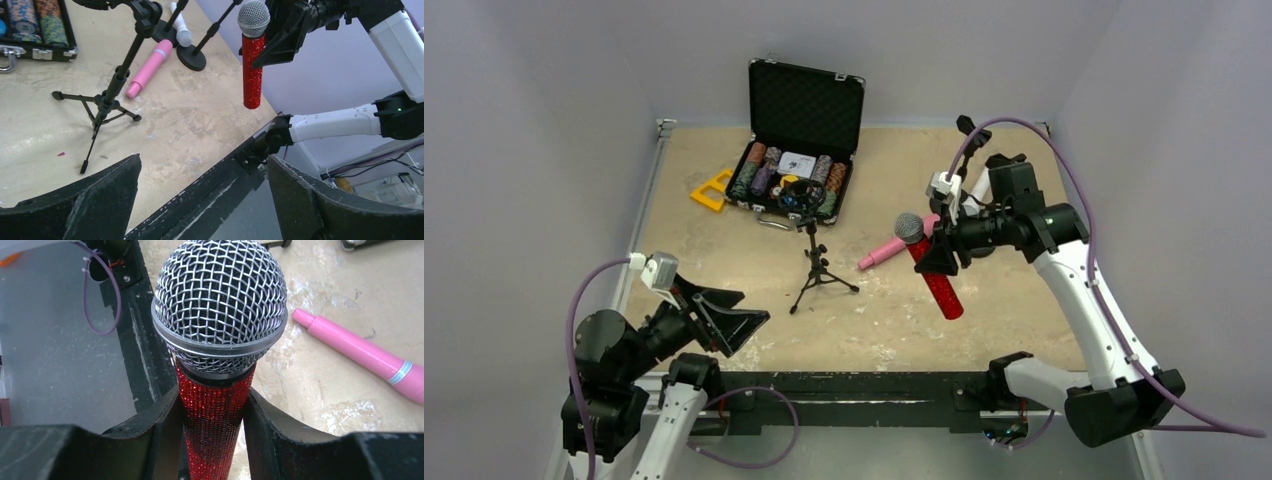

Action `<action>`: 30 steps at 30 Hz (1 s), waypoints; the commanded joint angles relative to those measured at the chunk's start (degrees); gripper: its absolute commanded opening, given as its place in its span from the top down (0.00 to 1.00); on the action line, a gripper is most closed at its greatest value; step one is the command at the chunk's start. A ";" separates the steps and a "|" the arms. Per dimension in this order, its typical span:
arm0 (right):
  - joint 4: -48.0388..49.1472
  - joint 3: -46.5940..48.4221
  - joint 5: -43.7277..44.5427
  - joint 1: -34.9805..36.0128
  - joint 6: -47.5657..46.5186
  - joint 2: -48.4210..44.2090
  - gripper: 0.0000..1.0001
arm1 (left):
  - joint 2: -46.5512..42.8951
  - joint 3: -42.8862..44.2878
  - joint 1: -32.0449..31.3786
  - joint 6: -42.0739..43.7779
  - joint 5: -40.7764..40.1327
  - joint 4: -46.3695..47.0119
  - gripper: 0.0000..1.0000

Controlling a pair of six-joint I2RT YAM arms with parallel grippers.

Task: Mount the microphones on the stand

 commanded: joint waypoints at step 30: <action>-4.28 20.30 -8.96 0.27 1.74 4.29 0.97 | 10.68 5.15 -2.36 -4.63 11.78 12.74 0.00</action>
